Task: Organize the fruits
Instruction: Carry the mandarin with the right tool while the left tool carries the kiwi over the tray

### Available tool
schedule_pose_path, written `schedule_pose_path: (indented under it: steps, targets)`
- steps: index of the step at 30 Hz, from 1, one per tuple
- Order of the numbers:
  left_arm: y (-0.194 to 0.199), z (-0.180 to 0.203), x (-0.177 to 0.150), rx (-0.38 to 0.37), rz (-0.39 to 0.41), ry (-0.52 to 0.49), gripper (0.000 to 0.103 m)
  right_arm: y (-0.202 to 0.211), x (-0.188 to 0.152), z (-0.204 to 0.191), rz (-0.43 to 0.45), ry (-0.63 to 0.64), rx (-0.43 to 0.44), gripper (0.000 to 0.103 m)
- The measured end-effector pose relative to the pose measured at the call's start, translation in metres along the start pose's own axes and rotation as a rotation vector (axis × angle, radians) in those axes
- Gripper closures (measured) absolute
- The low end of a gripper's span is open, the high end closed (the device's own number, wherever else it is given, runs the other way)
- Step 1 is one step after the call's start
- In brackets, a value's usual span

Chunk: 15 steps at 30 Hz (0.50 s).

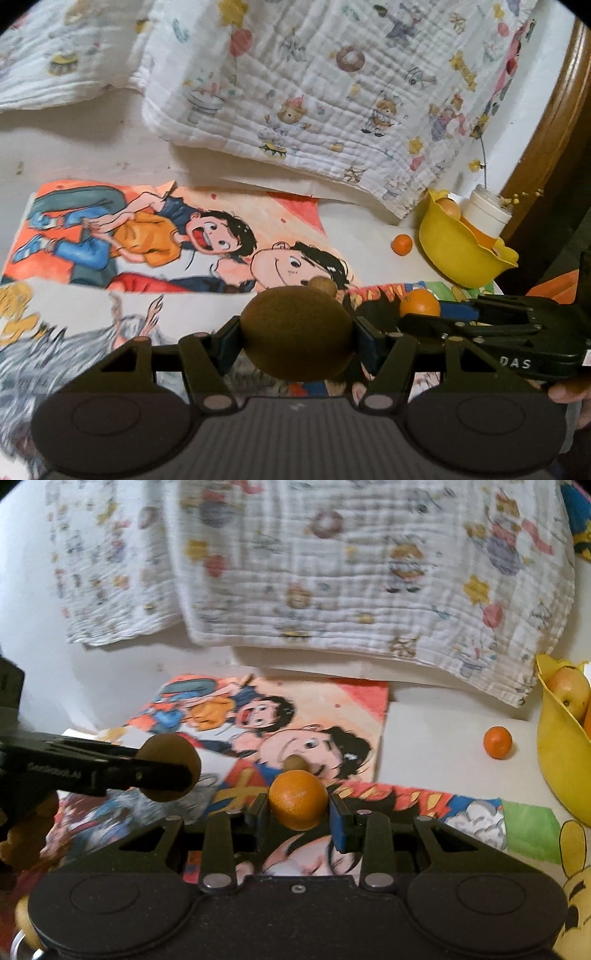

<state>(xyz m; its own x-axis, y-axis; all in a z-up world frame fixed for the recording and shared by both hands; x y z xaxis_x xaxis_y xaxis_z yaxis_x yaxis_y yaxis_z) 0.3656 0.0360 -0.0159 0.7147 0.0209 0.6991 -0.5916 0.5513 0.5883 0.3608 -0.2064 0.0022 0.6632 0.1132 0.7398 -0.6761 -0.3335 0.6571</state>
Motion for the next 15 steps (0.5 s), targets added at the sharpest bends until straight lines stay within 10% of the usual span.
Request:
schedule_pose_path:
  steps: [15]
  targets:
    - [0.063,0.016,-0.052,-0.012,0.003,-0.024,0.036,0.072,-0.053,-0.056,-0.009,0.063,0.134,0.067]
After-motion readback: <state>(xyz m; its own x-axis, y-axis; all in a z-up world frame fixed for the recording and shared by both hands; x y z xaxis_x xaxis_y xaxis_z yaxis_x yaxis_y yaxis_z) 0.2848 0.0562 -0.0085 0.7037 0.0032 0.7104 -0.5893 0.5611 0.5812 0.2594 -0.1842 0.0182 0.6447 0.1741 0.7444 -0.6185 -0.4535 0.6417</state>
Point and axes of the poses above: each gripper's, at about its wrist camera, not at the fingertips, and y roughly against the way its jaws point, z to its right, x to its top, the point moved 3 cm from there along -y, roughly the way its jaws point, and after that the axes turned 4 degrees about -x, right-handed, at the moved point
